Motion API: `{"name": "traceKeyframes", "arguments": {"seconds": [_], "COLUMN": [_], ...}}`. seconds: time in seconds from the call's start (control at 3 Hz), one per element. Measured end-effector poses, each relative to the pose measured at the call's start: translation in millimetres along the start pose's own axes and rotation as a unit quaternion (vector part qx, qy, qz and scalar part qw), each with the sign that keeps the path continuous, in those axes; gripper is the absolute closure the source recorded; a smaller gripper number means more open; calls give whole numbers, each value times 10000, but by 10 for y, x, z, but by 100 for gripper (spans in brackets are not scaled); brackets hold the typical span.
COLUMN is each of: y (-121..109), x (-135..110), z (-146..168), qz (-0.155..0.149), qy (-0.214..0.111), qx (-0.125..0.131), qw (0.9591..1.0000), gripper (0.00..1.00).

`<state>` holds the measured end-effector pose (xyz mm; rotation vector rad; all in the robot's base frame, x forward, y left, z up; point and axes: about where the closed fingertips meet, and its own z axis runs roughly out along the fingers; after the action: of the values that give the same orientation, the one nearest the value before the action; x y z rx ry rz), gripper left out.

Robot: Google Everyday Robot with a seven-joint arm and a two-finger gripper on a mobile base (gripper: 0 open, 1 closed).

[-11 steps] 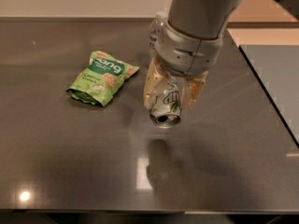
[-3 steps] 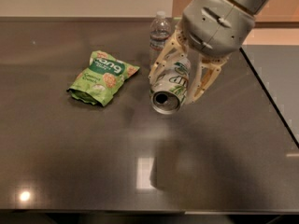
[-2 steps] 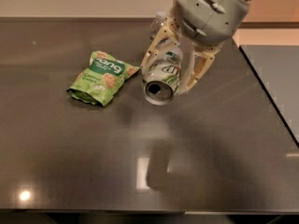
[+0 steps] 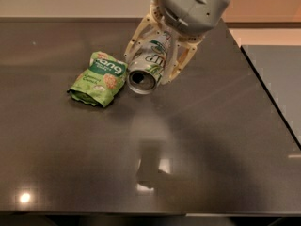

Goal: Place 7up can upright

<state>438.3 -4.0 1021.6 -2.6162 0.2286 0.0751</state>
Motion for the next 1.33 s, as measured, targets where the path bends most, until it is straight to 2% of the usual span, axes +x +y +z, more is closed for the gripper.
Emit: {"name": "traceKeyframes", "arguments": {"seconds": [0.33, 0.67, 1.0, 1.33], "y": [30, 13, -15, -5], "x": [49, 6, -66, -171], "z": [68, 201, 290, 295], "qz": [256, 486, 700, 922], "qy": [-341, -1025, -1707, -2278], "qx": [242, 633, 1039, 1406], "qw": [9988, 9915, 9773, 9591], "gripper": [100, 100, 100, 100]}}
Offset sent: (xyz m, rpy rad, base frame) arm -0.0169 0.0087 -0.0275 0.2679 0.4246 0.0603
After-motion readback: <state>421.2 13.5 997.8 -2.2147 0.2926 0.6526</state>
